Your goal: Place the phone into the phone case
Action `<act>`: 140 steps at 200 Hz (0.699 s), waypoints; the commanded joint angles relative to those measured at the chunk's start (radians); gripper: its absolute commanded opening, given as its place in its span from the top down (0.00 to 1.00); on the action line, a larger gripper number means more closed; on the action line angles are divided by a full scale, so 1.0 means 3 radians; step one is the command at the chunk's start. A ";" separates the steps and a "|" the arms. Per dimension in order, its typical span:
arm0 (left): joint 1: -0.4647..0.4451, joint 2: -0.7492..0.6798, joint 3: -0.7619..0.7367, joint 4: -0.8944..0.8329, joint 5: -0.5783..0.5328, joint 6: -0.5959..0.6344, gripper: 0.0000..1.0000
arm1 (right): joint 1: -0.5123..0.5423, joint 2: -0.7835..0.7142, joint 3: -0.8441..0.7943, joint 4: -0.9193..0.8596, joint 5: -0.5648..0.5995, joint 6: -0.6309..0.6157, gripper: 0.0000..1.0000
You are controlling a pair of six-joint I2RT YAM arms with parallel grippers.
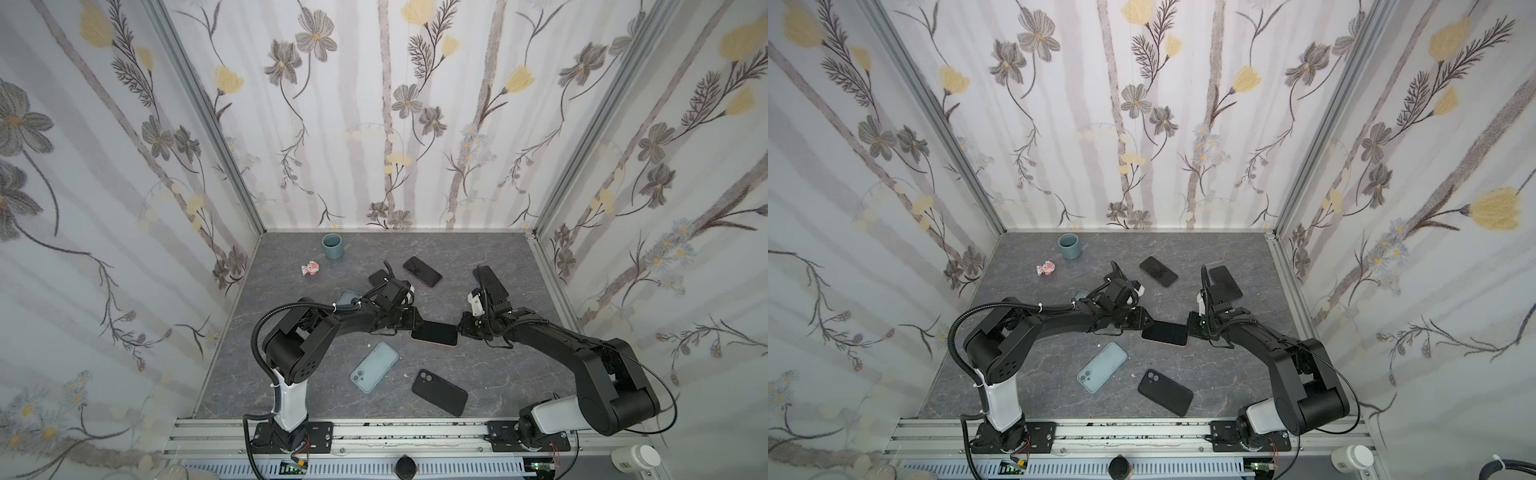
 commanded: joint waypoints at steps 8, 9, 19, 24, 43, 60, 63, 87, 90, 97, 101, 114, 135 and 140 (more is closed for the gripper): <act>0.0010 -0.0083 -0.0029 0.0052 -0.0115 0.0024 0.65 | -0.0007 0.0077 0.0042 0.0037 0.0009 -0.0035 0.85; 0.0010 -0.0083 -0.0028 0.0052 -0.0115 0.0028 0.65 | -0.0005 0.0078 0.0042 0.0038 0.0011 -0.0034 0.85; 0.0011 -0.0083 -0.0021 0.0047 -0.0139 0.0038 0.65 | -0.0004 0.0106 0.0055 0.0040 0.0023 -0.0038 0.85; 0.0011 -0.0083 -0.0022 0.0046 -0.0148 0.0043 0.65 | -0.0001 0.0118 0.0058 0.0041 0.0031 -0.0046 0.86; 0.0016 -0.0043 -0.0008 0.0037 -0.0149 0.0062 0.65 | -0.0004 0.0159 0.0074 0.0043 0.0061 -0.0057 0.86; 0.0017 0.0001 0.0006 0.0020 -0.0139 0.0064 0.65 | -0.0004 0.0203 0.0084 0.0026 0.0096 -0.0069 0.88; 0.0016 0.0007 0.0005 0.0021 -0.0140 0.0063 0.65 | -0.0004 0.0209 0.0088 0.0021 0.0103 -0.0075 0.88; 0.0016 -0.0012 -0.0039 0.0051 -0.0119 0.0039 0.65 | -0.0003 0.0246 0.0089 0.0023 0.0100 -0.0079 0.89; 0.0016 -0.0014 -0.0043 0.0056 -0.0117 0.0039 0.65 | -0.0002 0.0247 0.0085 0.0023 0.0101 -0.0079 0.89; 0.0016 -0.0015 -0.0046 0.0052 -0.0111 0.0039 0.65 | -0.0006 0.0259 0.0088 0.0023 0.0103 -0.0087 0.89; 0.0016 -0.0010 -0.0046 0.0044 -0.0106 0.0046 0.65 | -0.0006 0.0262 0.0086 0.0023 0.0106 -0.0084 0.89; 0.0016 -0.0001 -0.0054 0.0031 -0.0105 0.0051 0.65 | -0.0004 0.0282 0.0086 0.0011 0.0109 -0.0094 0.90; 0.0016 0.0012 -0.0072 0.0036 -0.0093 0.0053 0.66 | -0.0004 0.0298 0.0089 -0.0013 0.0110 -0.0105 0.90; 0.0017 0.0010 -0.0074 0.0036 -0.0093 0.0049 0.66 | -0.0003 0.0303 0.0084 -0.0021 0.0114 -0.0105 0.90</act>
